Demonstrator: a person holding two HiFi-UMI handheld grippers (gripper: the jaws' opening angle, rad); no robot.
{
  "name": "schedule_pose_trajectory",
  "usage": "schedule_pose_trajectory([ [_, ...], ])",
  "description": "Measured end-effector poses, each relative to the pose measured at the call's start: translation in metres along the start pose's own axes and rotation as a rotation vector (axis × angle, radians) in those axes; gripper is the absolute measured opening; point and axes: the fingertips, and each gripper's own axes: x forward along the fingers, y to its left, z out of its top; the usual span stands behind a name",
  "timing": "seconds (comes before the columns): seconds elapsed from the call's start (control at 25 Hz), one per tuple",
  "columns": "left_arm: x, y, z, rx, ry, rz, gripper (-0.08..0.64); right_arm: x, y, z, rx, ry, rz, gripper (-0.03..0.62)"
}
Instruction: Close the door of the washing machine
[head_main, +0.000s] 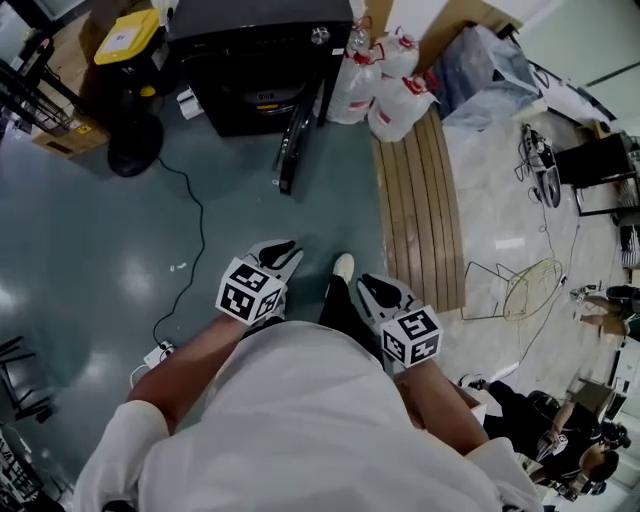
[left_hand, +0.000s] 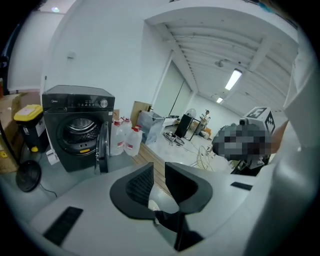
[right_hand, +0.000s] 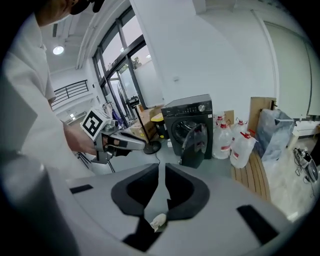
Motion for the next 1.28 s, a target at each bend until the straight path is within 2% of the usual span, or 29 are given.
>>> schedule_pose_trajectory([
  [0.12, 0.033, 0.011, 0.018, -0.038, 0.002, 0.074, 0.072, 0.001, -0.043, 0.025, -0.046, 0.008, 0.037, 0.057],
  [0.28, 0.082, 0.034, 0.050, -0.052, 0.012, 0.176, 0.072, 0.011, -0.105, 0.052, -0.075, 0.012, 0.089, 0.063],
  [0.48, 0.116, 0.064, 0.079, -0.106, 0.007, 0.314, 0.072, 0.009, -0.153, 0.078, -0.137, 0.029, 0.149, 0.064],
  [0.68, 0.142, 0.113, 0.088, -0.185, 0.026, 0.437, 0.072, 0.018, -0.193, 0.080, -0.126, 0.068, 0.157, 0.066],
  [0.76, 0.149, 0.134, 0.086, -0.193, 0.047, 0.475, 0.073, 0.022, -0.202, 0.085, -0.114, 0.077, 0.150, 0.066],
  [0.92, 0.167, 0.175, 0.079, -0.184, 0.097, 0.519, 0.086, 0.035, -0.218, 0.103, -0.091, 0.080, 0.126, 0.066],
  [1.12, 0.197, 0.216, 0.066, -0.197, 0.132, 0.520, 0.100, 0.045, -0.233, 0.131, -0.068, 0.075, 0.059, 0.066],
  [1.28, 0.217, 0.241, 0.058, -0.173, 0.171, 0.532, 0.103, 0.052, -0.237, 0.142, -0.032, 0.094, 0.018, 0.061],
])
